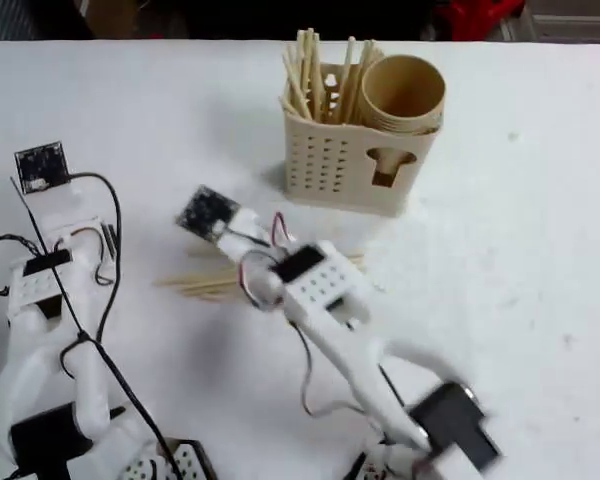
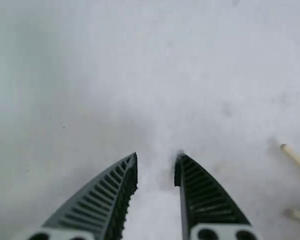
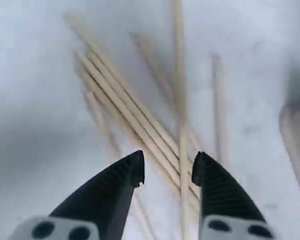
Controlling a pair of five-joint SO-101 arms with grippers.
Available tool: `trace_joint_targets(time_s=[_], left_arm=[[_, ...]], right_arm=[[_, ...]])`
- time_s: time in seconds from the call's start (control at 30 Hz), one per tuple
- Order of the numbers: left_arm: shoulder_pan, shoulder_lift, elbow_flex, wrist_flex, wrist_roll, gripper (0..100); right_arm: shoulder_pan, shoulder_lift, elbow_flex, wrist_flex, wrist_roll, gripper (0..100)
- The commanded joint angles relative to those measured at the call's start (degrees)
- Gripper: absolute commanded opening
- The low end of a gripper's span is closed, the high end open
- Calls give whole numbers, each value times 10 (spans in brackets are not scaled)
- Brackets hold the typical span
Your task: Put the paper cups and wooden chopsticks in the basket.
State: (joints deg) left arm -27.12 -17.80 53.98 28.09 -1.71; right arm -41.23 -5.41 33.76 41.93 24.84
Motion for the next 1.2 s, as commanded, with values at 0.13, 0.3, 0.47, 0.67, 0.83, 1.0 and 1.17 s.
trace_joint_targets(time_s=[0.13,0.3,0.47,0.67,0.83,1.0,1.17], left_arm=[[6,-29,-2,-14,3,143],[6,-29,-2,-14,3,143],[7,-29,-2,-14,3,143],[7,-29,-2,-14,3,143],[7,-29,-2,-14,3,143],[7,-28,-3,-14,3,143],[7,-26,-4,-14,3,143]], right_arm=[[-2,170,-153,-12,3,179],[2,224,-178,-13,3,174],[3,225,-178,-10,3,50],[4,223,-178,8,3,15],[6,161,-174,47,2,15],[35,62,-173,95,-29,16],[63,-58,-172,148,-34,16]])
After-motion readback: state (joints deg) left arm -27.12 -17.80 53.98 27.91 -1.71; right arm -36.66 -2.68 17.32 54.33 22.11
